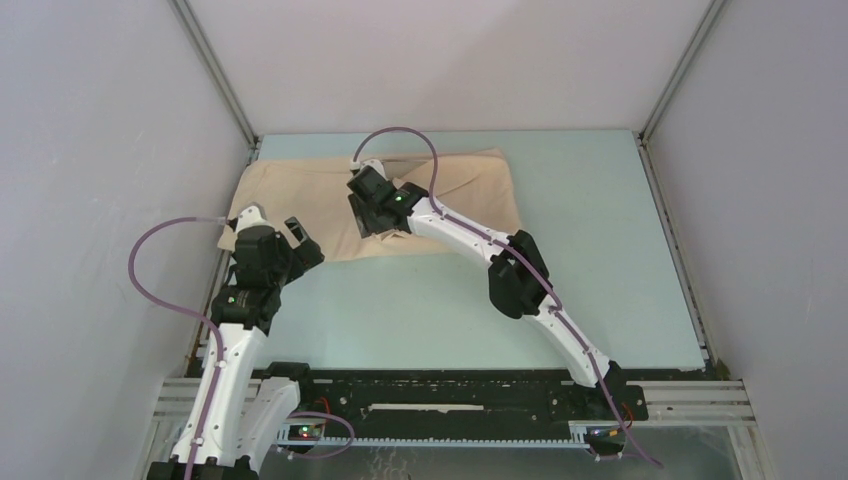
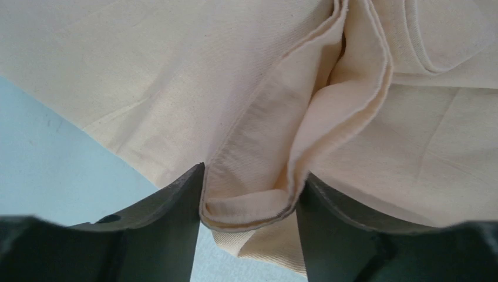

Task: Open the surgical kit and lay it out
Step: Open the surgical kit at the center of the board.

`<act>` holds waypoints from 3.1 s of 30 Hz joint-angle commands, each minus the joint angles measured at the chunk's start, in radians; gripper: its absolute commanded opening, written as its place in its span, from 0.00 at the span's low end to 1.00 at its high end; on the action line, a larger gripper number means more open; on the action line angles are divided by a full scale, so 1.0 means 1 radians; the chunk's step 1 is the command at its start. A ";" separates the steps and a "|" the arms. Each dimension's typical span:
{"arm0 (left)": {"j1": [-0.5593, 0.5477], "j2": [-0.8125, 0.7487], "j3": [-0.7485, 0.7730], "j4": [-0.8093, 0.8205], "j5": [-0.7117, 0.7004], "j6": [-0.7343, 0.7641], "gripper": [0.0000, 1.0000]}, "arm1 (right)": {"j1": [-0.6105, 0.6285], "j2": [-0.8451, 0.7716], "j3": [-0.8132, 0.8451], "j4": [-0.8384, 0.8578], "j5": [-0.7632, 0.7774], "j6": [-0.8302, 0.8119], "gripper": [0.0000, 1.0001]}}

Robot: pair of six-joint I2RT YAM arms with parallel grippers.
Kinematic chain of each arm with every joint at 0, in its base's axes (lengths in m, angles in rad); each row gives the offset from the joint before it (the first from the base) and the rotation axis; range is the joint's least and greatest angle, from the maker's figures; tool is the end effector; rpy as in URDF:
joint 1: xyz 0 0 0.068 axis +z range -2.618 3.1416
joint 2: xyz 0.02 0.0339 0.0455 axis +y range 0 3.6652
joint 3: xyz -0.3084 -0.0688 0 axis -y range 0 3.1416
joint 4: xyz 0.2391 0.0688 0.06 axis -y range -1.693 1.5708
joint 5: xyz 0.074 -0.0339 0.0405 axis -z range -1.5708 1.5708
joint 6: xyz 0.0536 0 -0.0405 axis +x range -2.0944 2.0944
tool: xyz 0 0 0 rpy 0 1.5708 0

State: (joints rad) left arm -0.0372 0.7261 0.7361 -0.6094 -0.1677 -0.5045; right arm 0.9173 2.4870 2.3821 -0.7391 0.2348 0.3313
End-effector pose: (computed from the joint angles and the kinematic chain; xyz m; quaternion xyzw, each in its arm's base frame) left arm 0.1329 0.0040 0.3091 -0.2421 0.8482 -0.0531 0.4680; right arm 0.3701 0.4629 0.2416 -0.2282 0.9007 0.1175 0.3504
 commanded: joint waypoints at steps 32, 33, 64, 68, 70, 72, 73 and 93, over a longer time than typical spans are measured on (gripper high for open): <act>-0.003 -0.016 -0.021 0.039 0.055 0.014 1.00 | -0.354 -0.366 -0.319 0.186 0.411 -0.378 0.00; -0.003 -0.017 -0.020 0.040 0.061 0.013 1.00 | -0.386 -0.372 -0.346 0.221 0.422 -0.420 0.00; -0.003 -0.011 -0.023 0.058 0.090 0.012 1.00 | -1.118 -0.415 -0.607 0.337 0.506 -0.247 0.00; -0.004 -0.011 -0.023 0.059 0.092 0.012 1.00 | -1.175 -0.432 -0.649 0.288 0.506 -0.180 0.00; -0.004 -0.013 -0.024 0.058 0.092 0.011 1.00 | -1.196 -0.440 -0.660 0.265 0.510 -0.155 0.00; -0.004 -0.014 -0.024 0.059 0.090 0.011 1.00 | -1.215 -0.443 -0.661 0.236 0.514 -0.131 0.00; -0.004 -0.014 -0.024 0.060 0.089 0.011 1.00 | -1.224 -0.443 -0.661 0.229 0.518 -0.126 0.00; -0.003 -0.019 -0.026 0.061 0.093 0.004 1.00 | -1.328 -0.431 -0.684 0.129 0.507 -0.061 0.00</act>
State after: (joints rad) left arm -0.0372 0.7189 0.7326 -0.5854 -0.0917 -0.5053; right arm -0.3813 2.0998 1.6634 -0.5949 0.6926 0.2497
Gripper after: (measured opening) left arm 0.996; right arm 0.027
